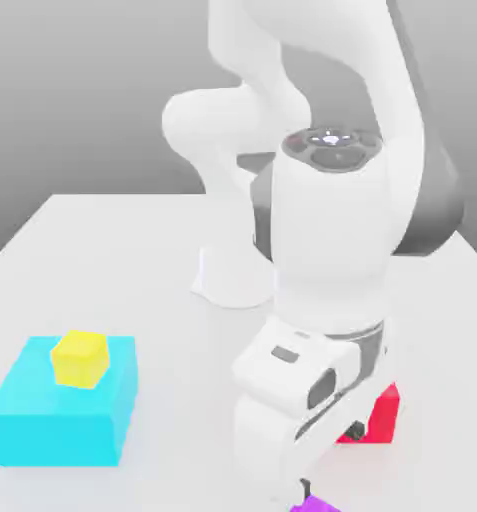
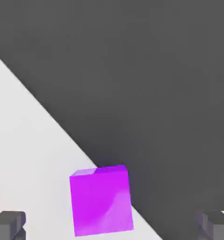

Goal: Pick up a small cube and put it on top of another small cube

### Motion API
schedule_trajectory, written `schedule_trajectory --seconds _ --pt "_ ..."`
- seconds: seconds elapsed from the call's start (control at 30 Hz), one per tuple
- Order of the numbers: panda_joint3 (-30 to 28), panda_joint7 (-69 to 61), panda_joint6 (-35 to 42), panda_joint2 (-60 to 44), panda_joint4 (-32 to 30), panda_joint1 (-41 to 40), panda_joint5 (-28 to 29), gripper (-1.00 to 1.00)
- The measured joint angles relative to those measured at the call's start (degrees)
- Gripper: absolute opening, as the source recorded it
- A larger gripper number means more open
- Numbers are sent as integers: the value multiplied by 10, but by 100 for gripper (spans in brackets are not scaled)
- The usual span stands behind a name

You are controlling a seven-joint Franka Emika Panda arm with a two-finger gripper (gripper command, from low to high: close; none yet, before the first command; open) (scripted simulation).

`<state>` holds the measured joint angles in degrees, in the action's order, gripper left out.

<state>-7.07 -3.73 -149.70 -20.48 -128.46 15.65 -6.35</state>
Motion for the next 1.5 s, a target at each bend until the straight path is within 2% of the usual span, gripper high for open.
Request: schedule_trajectory --seconds 0.13,0.17,0.37,0.53,0.83,1.0,1.23,1.3,1.4,1.43,1.5 --pt "12 -16 -58 -83 15 -8 -5 0" --pt "15 -18 -70 -98 18 -10 -8 -100" --pt "16 -19 -75 -105 20 -11 -9 -100" --pt "3 -7 -14 -27 2 -2 7 -100" --pt "3 96 60 143 -106 12 -34 -100" --pt "13 190 93 245 -171 9 -12 -100" --pt "52 344 136 390 -263 -25 50 -100" --pt "59 369 121 395 -283 -32 61 -100" --pt "63 376 56 351 -302 -35 64 -100" --pt "63 376 33 333 -308 -35 64 100" --pt "63 376 33 333 -308 -35 64 100"
